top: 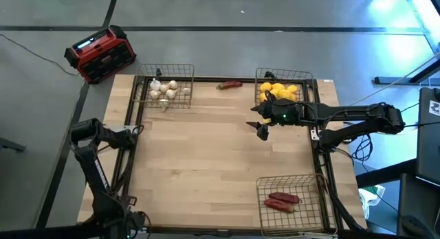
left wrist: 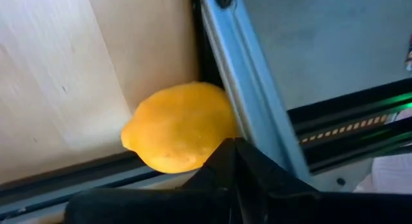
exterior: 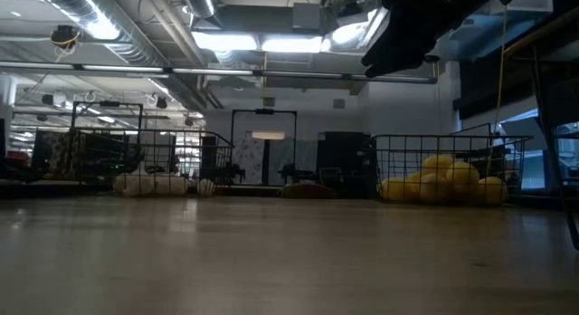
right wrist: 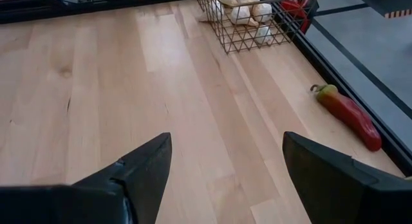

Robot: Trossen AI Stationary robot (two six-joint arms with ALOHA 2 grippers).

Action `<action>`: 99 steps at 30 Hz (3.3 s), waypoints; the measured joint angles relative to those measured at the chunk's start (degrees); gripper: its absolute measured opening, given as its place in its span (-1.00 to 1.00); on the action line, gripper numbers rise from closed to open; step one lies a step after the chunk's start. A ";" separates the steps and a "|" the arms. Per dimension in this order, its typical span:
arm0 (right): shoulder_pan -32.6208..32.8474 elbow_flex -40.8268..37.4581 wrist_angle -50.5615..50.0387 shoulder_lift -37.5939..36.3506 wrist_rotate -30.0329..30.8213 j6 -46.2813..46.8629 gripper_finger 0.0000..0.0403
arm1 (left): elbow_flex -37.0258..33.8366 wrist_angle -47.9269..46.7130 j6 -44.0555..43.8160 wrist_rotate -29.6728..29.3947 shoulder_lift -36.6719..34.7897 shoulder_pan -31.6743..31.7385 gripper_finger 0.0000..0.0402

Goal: Sort produce into baskets
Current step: Put the yellow lemon into the top right wire basket

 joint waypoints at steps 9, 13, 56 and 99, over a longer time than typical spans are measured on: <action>-0.05 0.00 -0.25 0.00 0.00 0.07 0.46 | 0.00 -0.36 -0.08 -0.16 0.65 -0.20 -0.96; -0.04 0.01 -0.25 0.00 0.00 0.19 0.46 | -0.60 -0.42 1.01 -0.43 0.62 -0.18 -0.96; -0.04 0.02 0.08 0.00 0.15 1.33 0.46 | -3.30 -28.95 -24.58 -9.88 -13.27 16.31 -0.57; -0.02 0.02 -0.31 0.00 0.22 1.27 0.46 | -6.09 -17.53 -46.61 6.16 -2.02 13.04 0.05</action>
